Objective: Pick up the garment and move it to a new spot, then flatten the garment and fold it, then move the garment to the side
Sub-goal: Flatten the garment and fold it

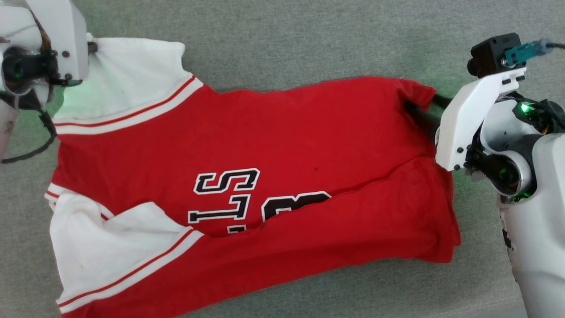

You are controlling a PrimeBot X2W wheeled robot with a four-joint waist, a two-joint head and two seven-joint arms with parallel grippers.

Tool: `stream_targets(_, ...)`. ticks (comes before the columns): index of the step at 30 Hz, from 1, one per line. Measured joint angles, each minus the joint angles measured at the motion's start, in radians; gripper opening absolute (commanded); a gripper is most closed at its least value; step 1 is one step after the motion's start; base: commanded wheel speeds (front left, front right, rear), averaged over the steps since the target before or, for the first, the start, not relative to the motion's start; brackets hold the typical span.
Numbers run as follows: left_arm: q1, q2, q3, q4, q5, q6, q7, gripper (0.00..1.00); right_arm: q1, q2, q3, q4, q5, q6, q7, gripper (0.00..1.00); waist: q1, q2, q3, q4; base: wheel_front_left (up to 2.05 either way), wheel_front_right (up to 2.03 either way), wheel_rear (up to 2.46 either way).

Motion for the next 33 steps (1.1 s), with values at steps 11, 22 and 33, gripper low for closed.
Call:
stream_targets(11, 0.003, -0.032, -0.001, 0.025, -0.005, -0.031, -0.064, 0.0, -0.025, -0.048, -0.007, 0.035, 0.038, 0.0, -0.029, 0.0, 0.0, 0.0, -0.039, 0.03, 0.0, 0.0, 0.0)
stream_targets(22, 0.056, 0.006, -0.017, -0.131, 0.011, -0.077, -0.123, 0.0, 0.099, -0.129, -0.041, -0.04, 0.054, 0.0, -0.054, 0.0, 0.0, 0.0, -0.144, 0.09, 0.0, 0.0, 0.0)
stream_targets(33, 0.337, 0.191, -0.023, -0.627, -0.028, 0.104, -0.098, 0.0, 0.323, -0.165, -0.099, -0.179, 0.074, 0.0, 0.001, 0.0, 0.0, 0.0, -0.253, 0.153, 0.0, 0.0, 0.0)
